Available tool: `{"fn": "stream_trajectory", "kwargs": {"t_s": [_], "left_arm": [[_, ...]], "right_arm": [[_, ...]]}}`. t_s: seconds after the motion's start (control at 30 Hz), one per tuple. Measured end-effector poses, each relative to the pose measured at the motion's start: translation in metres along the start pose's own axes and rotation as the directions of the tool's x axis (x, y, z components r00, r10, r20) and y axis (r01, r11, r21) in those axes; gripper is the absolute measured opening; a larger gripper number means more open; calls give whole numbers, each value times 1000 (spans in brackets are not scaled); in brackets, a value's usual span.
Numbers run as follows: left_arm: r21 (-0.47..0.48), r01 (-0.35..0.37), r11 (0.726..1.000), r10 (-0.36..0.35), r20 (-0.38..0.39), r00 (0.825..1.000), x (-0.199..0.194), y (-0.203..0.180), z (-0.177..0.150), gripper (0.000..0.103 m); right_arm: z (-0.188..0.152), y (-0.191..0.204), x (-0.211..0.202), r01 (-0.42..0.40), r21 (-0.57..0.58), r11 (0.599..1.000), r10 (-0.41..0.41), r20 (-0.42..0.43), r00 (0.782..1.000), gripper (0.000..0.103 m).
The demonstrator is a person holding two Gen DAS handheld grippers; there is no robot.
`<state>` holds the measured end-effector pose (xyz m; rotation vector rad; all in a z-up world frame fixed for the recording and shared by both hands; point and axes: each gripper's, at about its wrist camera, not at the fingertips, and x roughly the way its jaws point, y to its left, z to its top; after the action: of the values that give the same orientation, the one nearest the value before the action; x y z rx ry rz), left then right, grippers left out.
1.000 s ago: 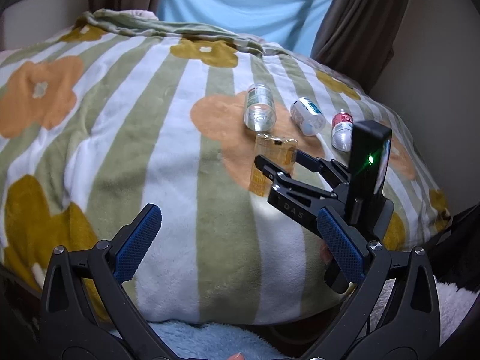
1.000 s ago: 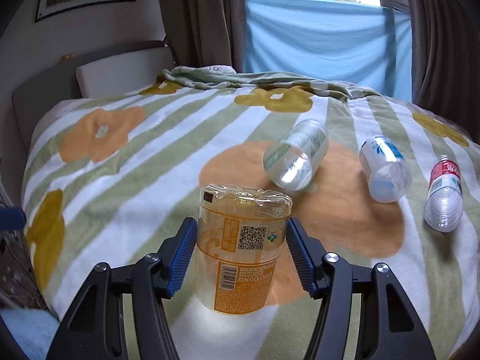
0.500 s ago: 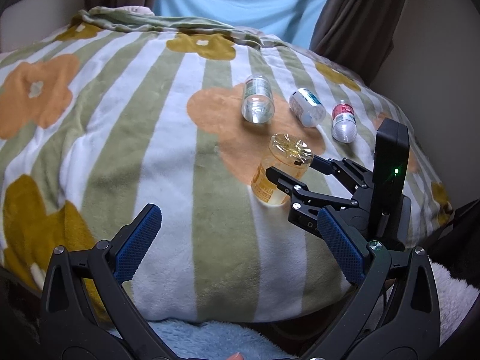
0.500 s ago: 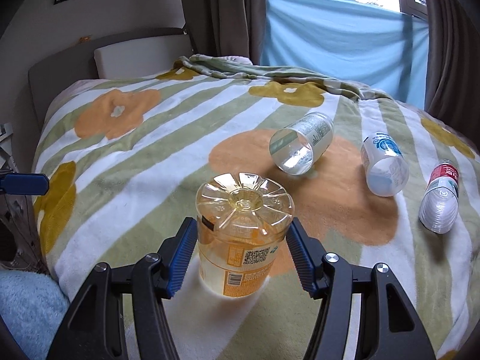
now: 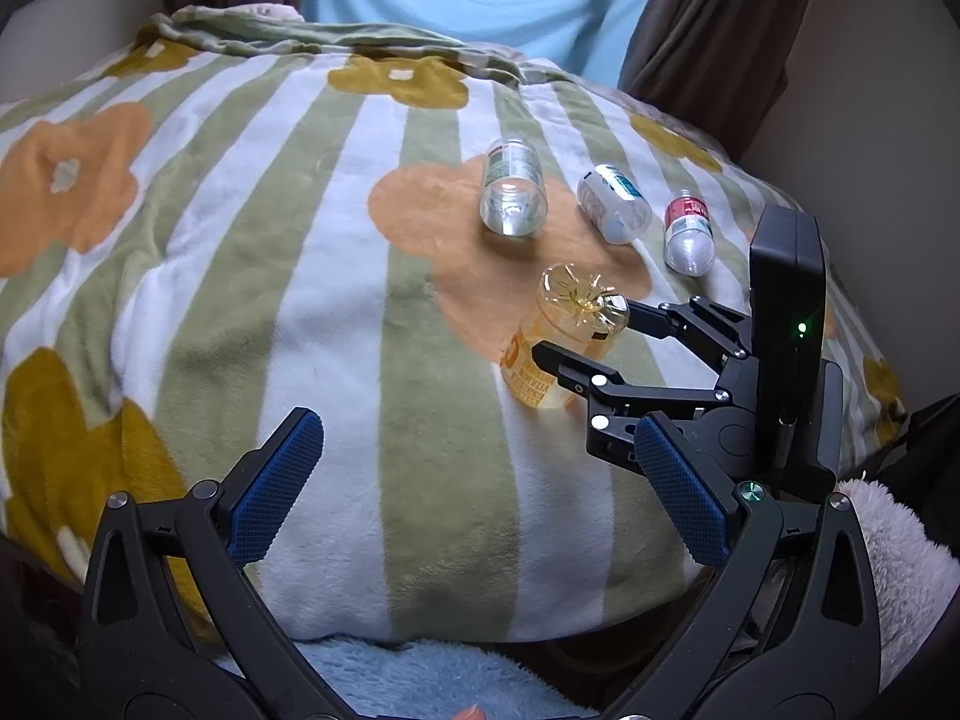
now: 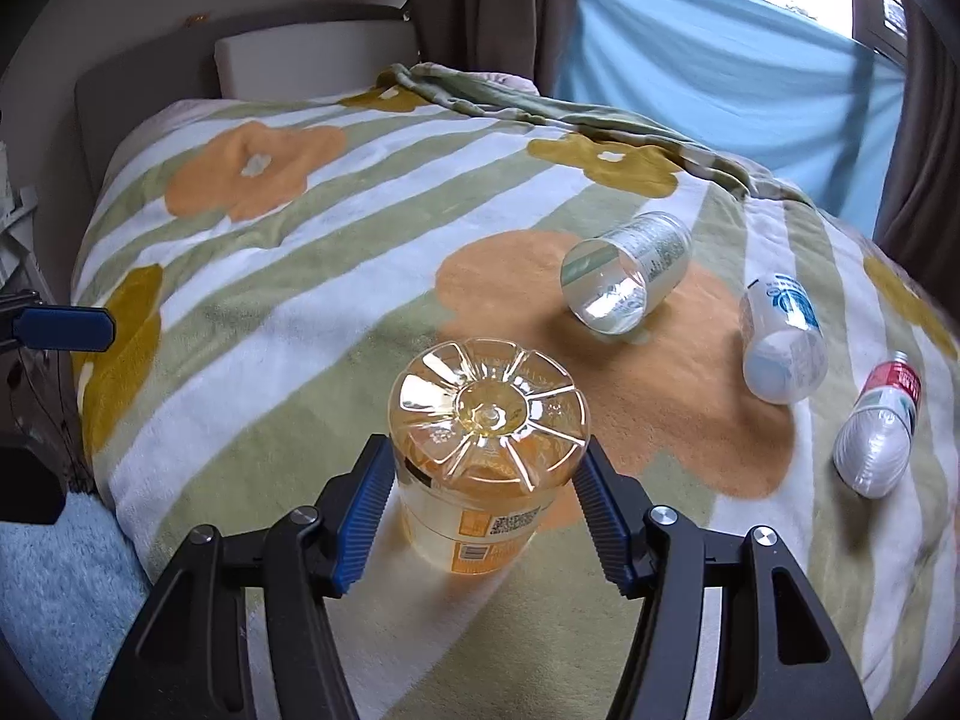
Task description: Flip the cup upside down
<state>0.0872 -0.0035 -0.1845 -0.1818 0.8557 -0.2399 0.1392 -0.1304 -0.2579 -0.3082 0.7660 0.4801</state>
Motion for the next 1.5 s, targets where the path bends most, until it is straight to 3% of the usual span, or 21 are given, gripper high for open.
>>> {"fn": "stream_trajectory", "kwargs": {"t_s": [0.2,0.27,0.3,0.33,0.37,0.57,0.8,0.93,1.1,1.2,1.33,1.5], "left_arm": [[-5,4,1000,-4,-3,1000,1,2,0,103],[-4,4,1000,-4,-3,1000,0,2,-1,103],[-3,4,1000,-4,-3,1000,0,2,-1,103],[-3,3,1000,-3,-2,1000,0,2,-1,103],[-2,3,1000,-3,-2,1000,0,2,0,103],[-2,2,1000,-2,1,1000,1,3,-2,103],[4,-9,1000,9,14,1000,-2,-1,-3,103],[0,-8,1000,8,51,999,-15,-1,0,103],[51,-30,998,23,137,990,-45,-13,10,103],[87,-54,995,32,238,971,-73,-26,24,103],[124,-83,989,32,370,929,-110,-46,42,103],[176,-160,971,53,497,866,-146,-69,47,103]], "right_arm": [[4,-3,3,-7,15,1000,8,-20,1000,57],[5,-5,6,-23,38,999,24,-52,998,62],[5,-7,8,-22,52,998,25,-66,998,77],[5,-8,9,-15,62,998,20,-71,997,101],[4,-9,9,-14,62,998,18,-65,998,103],[3,-13,9,-26,101,995,33,-71,997,103],[7,-7,0,7,69,998,-1,-82,997,103],[10,-5,-24,63,68,996,-57,-84,995,103],[16,-12,-89,142,136,980,-145,13,989,103],[24,-13,-138,182,204,962,-206,104,973,103],[35,-11,-200,229,286,931,-297,224,928,103],[41,0,-255,300,354,886,-418,328,847,103]]}}
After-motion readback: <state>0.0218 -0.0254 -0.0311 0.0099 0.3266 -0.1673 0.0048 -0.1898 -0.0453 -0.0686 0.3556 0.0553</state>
